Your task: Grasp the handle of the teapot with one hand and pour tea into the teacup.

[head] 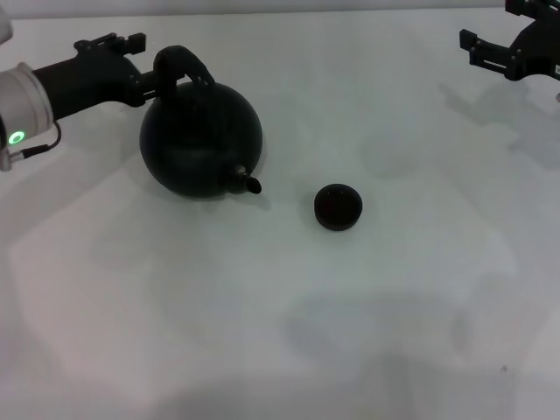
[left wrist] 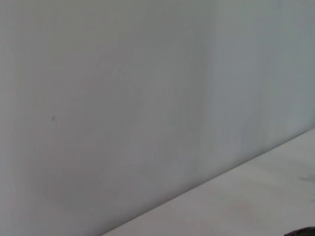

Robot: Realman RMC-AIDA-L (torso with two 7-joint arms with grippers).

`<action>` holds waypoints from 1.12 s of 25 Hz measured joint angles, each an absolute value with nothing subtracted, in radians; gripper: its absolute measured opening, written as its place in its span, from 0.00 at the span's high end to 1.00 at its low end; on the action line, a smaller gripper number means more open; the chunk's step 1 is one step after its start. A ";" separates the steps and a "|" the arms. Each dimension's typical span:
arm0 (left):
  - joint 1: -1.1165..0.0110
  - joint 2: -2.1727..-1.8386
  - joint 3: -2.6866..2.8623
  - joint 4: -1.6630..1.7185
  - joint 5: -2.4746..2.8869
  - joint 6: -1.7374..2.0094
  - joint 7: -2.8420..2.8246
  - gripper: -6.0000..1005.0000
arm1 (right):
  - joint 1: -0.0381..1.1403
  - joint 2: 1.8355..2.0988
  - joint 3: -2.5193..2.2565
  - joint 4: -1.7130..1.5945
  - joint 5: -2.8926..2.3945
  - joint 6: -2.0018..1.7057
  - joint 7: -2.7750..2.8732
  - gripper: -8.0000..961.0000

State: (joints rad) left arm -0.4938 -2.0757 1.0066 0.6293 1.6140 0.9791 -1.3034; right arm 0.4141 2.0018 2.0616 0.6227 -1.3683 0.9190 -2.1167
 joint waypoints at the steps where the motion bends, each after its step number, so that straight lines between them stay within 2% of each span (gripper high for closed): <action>1: -0.488 -2.076 1.007 0.635 1.614 0.981 -1.303 0.31 | 0.414 2.002 2.062 0.623 -1.368 0.919 -2.117 0.10; 4: -0.470 -2.076 1.008 0.647 1.613 0.996 -1.302 0.26 | 0.414 2.002 2.062 0.623 -1.368 0.919 -2.116 0.10; 13: -0.396 -2.079 1.009 0.722 1.603 1.071 -1.287 0.27 | 0.414 2.002 2.054 0.623 -1.368 0.919 -2.115 0.10; 20: -0.286 -2.081 1.030 0.810 1.542 1.110 -1.288 0.27 | 0.413 2.001 2.052 0.626 -1.368 0.921 -2.115 0.10; 28: -0.110 -2.080 1.022 0.898 1.444 1.121 -1.264 0.27 | 0.384 1.993 2.058 0.636 -1.368 0.934 -2.114 0.10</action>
